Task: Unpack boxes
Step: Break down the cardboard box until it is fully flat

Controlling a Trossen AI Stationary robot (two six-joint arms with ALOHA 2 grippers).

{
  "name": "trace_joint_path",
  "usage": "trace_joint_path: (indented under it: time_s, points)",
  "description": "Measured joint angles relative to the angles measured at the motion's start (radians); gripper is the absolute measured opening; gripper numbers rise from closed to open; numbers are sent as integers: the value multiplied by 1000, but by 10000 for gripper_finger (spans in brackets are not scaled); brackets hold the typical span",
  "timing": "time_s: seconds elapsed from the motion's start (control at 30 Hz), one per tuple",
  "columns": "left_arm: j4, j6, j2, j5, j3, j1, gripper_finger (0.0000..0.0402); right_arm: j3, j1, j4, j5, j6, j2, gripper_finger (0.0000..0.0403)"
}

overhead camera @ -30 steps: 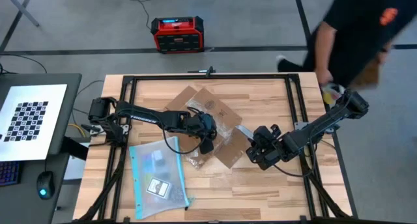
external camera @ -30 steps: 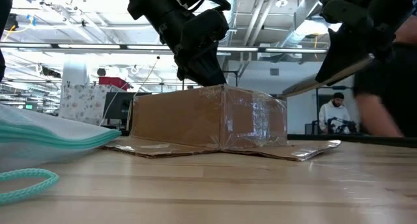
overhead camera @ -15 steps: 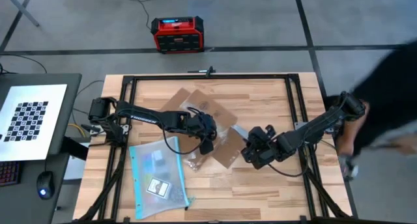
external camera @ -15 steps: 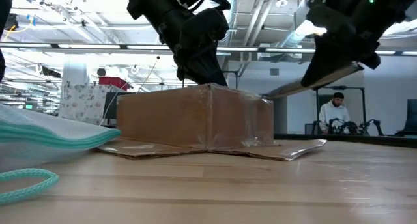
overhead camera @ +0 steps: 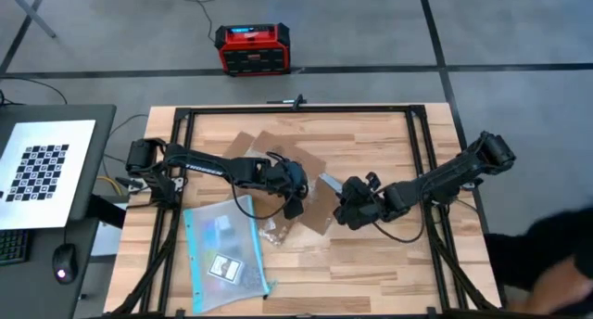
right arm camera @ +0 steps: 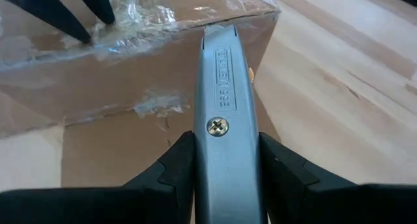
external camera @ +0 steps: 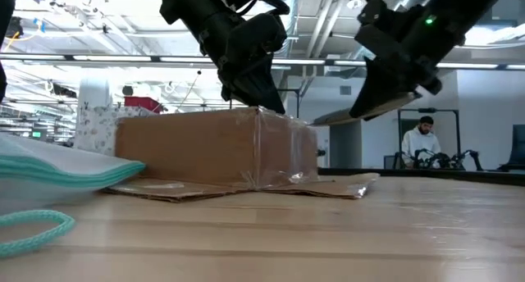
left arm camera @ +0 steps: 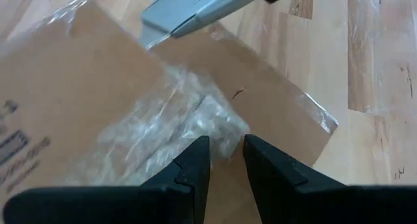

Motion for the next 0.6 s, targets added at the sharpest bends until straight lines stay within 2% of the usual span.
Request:
trace_joint_path:
  time_s: [0.2,0.43,0.6]
  points:
    - [-17,33,-4,0,4,0,82,0,-50,75,-15,-117,5,119]
    - [-239,111,-83,-10,84,-20,82,0,-81,91,-63,-189,4,119]
    - [-352,172,-114,-10,113,-88,82,1,-107,103,-71,-221,4,119]
